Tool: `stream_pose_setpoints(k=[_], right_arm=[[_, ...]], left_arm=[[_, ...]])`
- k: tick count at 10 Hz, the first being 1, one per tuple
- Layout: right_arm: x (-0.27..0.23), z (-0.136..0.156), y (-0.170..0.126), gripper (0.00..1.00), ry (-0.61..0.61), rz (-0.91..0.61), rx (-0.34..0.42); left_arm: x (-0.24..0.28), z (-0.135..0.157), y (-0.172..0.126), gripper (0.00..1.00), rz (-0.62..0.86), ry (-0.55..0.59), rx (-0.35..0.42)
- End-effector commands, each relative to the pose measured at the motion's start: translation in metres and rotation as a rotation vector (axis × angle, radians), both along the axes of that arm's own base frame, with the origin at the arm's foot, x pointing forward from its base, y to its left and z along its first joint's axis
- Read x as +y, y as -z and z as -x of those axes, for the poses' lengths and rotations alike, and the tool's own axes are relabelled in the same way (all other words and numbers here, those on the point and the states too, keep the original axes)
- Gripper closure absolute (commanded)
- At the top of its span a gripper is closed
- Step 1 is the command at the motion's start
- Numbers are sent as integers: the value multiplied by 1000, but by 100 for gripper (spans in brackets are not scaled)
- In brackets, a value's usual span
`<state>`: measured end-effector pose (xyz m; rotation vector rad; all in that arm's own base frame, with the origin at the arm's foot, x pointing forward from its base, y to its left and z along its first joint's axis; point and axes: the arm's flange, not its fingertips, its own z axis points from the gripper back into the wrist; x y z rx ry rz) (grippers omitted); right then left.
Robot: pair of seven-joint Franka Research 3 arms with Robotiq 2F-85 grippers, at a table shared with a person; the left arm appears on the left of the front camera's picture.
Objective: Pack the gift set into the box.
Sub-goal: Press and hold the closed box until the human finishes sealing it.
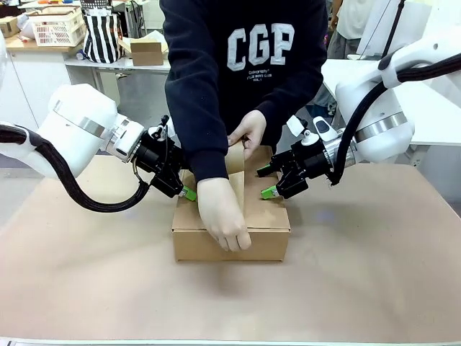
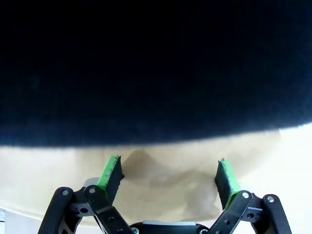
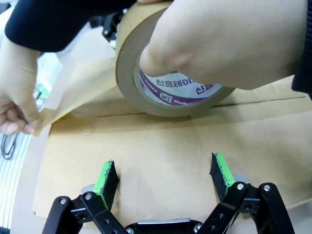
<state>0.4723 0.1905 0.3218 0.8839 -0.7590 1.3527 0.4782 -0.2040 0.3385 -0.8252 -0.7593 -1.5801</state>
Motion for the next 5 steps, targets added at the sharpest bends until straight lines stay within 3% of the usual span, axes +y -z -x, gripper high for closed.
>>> stream_pose_setpoints(k=[1,5], right_arm=[[0,1,3,0,2,6,0],[0,1,3,0,2,6,0]], left_arm=[[1,1,4,0,7,-1,0],[1,1,4,0,7,-1,0]])
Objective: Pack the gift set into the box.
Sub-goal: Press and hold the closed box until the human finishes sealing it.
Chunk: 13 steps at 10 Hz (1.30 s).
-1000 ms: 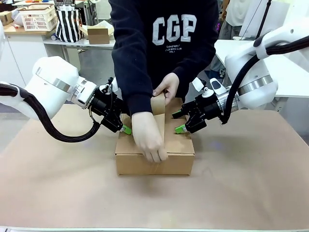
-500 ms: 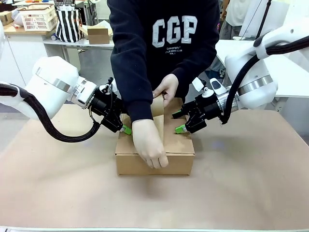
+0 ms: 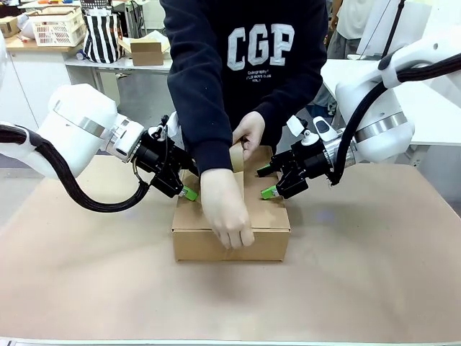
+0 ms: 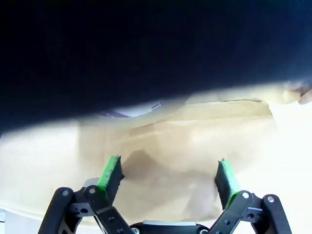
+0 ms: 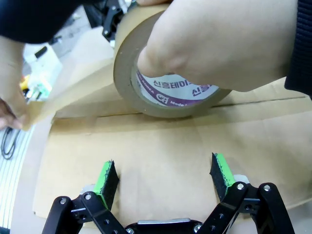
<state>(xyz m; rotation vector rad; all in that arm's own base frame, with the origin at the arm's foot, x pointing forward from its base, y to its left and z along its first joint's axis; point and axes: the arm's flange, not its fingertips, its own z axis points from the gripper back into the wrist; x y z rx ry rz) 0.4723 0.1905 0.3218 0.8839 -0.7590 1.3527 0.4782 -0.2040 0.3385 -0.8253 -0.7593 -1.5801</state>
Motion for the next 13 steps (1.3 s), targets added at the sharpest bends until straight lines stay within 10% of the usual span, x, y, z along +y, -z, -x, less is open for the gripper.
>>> stream_pose_setpoints(k=[1,13], right_arm=[[0,1,3,0,2,6,0],[0,1,3,0,2,6,0]], left_arm=[[1,1,4,0,7,-1,0],[1,1,4,0,7,-1,0]])
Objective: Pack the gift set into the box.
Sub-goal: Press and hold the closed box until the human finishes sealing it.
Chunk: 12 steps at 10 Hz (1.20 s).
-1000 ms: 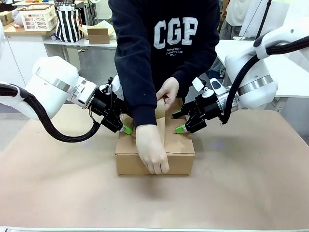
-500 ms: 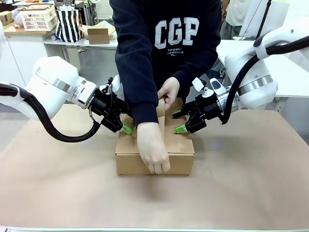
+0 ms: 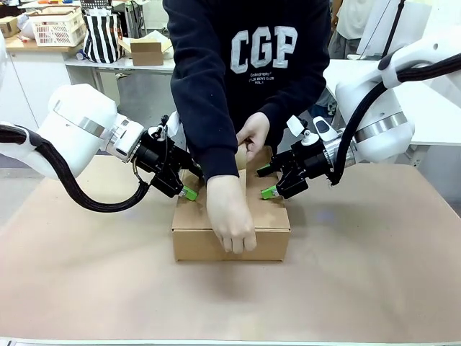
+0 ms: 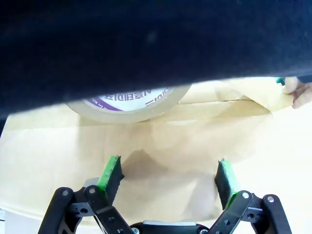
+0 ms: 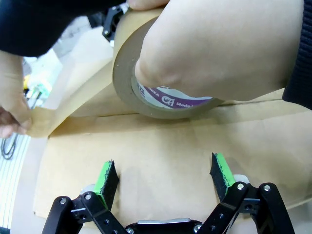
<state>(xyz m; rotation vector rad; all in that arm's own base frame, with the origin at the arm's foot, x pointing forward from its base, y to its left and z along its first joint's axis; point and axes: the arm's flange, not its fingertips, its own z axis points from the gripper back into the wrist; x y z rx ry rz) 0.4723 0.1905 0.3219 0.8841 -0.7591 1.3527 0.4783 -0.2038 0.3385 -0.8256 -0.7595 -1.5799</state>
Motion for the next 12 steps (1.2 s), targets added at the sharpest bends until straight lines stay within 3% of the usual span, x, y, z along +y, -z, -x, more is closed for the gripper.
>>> stream_pose_setpoints(k=[1,12], right_arm=[[0,1,3,0,2,6,0],[0,1,3,0,2,6,0]], left_arm=[[1,1,4,0,7,-1,0],[1,1,4,0,7,-1,0]])
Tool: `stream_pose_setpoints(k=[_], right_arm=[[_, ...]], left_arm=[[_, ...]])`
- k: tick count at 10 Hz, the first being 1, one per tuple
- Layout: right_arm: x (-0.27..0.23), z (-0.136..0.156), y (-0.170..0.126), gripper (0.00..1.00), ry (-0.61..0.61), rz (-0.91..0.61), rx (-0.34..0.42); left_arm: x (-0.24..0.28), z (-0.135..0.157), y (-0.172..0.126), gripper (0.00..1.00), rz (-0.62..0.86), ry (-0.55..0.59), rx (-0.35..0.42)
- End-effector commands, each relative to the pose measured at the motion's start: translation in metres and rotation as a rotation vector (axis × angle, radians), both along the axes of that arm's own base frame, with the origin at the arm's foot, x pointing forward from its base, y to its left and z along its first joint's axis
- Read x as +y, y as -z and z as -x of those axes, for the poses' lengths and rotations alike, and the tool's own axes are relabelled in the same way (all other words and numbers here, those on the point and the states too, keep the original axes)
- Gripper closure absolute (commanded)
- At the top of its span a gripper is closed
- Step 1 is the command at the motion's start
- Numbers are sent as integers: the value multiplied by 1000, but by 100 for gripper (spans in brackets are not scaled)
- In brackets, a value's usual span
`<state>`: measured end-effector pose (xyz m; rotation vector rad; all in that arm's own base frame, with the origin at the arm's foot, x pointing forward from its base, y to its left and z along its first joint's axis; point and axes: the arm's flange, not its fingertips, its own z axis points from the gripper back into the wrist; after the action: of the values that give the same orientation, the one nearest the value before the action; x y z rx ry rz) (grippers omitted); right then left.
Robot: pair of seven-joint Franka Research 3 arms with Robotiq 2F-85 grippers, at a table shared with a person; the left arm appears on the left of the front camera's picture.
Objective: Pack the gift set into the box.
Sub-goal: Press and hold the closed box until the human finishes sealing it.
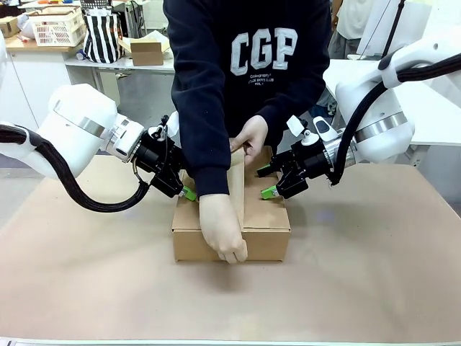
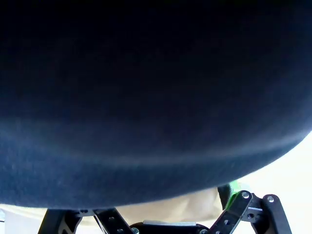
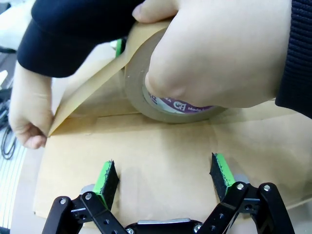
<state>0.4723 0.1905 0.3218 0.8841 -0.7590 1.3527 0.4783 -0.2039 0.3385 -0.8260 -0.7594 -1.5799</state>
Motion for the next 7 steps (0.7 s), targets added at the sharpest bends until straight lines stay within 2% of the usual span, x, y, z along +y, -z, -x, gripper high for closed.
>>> stream_pose_setpoints(k=[1,7], right_arm=[[0,1,3,0,2,6,0],[0,1,3,0,2,6,0]], left_arm=[[1,1,4,0,7,-2,0],[1,1,4,0,7,-2,0]])
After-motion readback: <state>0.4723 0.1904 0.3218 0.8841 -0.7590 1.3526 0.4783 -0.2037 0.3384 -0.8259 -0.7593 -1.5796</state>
